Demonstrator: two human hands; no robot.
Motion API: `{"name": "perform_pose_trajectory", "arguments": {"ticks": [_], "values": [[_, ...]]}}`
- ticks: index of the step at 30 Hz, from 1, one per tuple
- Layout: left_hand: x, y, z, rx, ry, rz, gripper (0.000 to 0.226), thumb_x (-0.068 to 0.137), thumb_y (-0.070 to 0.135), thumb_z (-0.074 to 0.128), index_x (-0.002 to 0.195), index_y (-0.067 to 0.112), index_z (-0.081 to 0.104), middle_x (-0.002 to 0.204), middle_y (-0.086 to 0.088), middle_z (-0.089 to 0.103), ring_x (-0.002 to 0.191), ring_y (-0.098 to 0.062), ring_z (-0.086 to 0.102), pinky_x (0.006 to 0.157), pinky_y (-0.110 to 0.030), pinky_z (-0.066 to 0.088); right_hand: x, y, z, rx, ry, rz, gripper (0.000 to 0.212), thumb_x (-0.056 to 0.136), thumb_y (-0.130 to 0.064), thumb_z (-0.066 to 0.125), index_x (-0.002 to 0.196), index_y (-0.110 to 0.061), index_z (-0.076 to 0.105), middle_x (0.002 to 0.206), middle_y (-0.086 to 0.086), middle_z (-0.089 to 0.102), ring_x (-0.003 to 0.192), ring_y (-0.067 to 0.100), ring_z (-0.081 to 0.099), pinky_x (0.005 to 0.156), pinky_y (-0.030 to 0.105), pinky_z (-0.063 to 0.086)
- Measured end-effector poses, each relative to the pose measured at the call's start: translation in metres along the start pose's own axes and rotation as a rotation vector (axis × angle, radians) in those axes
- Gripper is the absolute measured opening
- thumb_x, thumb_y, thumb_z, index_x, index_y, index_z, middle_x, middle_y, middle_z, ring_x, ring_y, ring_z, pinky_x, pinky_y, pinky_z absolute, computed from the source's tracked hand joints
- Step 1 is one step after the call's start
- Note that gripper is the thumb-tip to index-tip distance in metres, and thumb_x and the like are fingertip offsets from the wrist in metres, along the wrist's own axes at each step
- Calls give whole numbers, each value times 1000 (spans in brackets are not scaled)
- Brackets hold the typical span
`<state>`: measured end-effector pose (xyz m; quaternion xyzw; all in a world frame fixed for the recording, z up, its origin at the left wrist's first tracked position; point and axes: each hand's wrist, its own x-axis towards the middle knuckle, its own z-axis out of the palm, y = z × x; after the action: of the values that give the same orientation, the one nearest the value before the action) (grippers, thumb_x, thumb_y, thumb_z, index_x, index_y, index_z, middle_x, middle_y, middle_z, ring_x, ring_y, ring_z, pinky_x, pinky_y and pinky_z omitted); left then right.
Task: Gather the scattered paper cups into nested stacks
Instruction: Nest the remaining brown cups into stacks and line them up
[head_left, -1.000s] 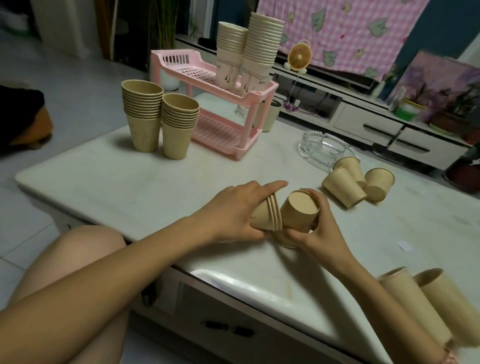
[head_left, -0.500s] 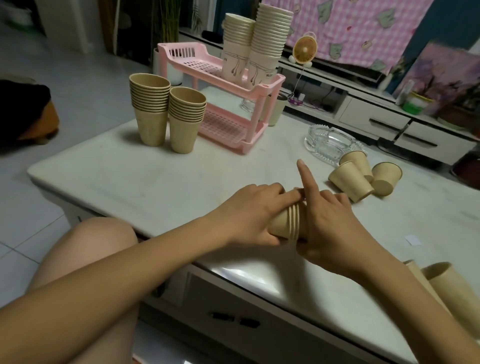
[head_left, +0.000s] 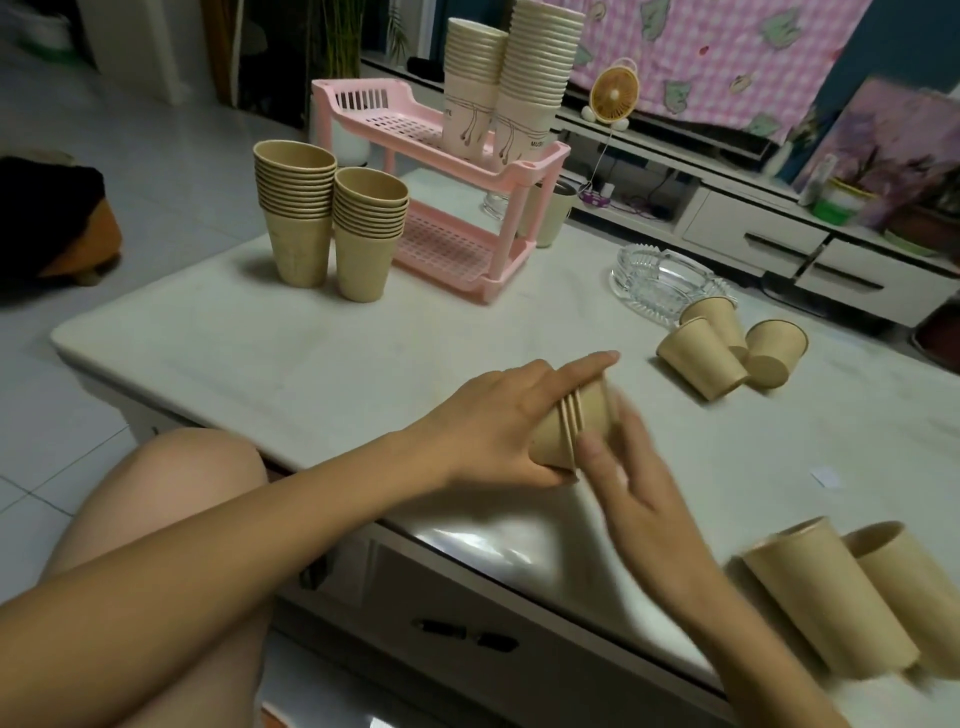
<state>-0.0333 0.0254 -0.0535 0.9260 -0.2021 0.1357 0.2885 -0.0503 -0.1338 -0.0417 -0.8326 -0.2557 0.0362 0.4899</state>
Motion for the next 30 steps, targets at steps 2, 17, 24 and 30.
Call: {"name": "perform_pose_trajectory", "arguments": {"ticks": [2,17,24,30], "values": [[-3,3,3,25,-74,15,83,74,46,59,142,42,11,106,-7,51,94,-23,53,83,-34,44,-8,-1,15,-45,-76,-48,63,83,-55,49,137,-30,27,131,-27,42,116,-20,39,87,-6,29],[-1,17,16,130,-48,79,71,70,46,70,119,41,19,108,-2,54,95,-22,55,77,-28,40,-34,17,-129,-1046,-160,545,36,80,-40,63,114,-38,51,154,3,14,141,25,5,112,40,19],[-1,14,18,145,-9,91,74,68,45,72,121,40,21,107,-2,56,94,-24,57,75,-28,40,-31,16,-123,-772,40,124,13,82,-20,62,89,-11,68,127,3,56,122,16,44,94,28,37],[-3,18,19,114,59,51,96,66,48,74,136,39,10,122,-5,56,102,-29,58,80,-31,43,-18,10,-76,-77,530,-86,3,85,-11,62,87,-13,61,76,-5,63,72,0,59,71,14,46]]}}
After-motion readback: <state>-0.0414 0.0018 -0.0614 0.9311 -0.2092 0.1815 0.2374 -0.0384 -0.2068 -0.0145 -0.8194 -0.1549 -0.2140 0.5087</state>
